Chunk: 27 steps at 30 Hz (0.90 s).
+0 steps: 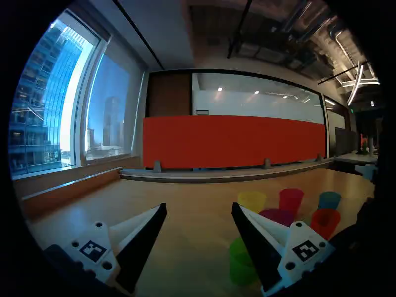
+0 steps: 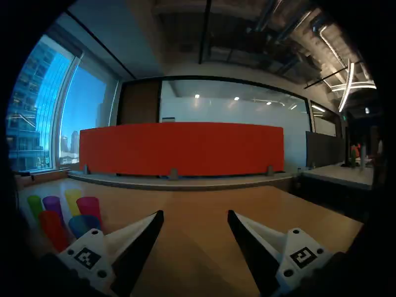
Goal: Pour water
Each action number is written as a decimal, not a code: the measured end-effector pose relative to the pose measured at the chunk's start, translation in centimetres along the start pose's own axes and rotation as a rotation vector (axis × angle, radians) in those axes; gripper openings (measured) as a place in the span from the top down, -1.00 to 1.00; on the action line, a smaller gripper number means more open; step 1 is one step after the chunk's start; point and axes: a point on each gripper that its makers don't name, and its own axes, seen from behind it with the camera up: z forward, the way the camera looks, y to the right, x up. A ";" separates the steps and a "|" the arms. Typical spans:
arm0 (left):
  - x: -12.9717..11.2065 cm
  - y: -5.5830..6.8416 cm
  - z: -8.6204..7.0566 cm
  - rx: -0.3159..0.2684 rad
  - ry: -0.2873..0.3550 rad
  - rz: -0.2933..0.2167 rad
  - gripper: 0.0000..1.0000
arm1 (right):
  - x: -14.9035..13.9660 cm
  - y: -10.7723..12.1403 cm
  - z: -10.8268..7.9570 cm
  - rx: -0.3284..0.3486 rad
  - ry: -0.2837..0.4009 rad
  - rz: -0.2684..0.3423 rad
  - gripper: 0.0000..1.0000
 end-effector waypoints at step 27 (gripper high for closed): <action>0.0 0.0 0.0 0.000 0.000 0.000 -0.95 | 0.0 -0.3 -0.4 0.008 -0.002 0.001 -1.00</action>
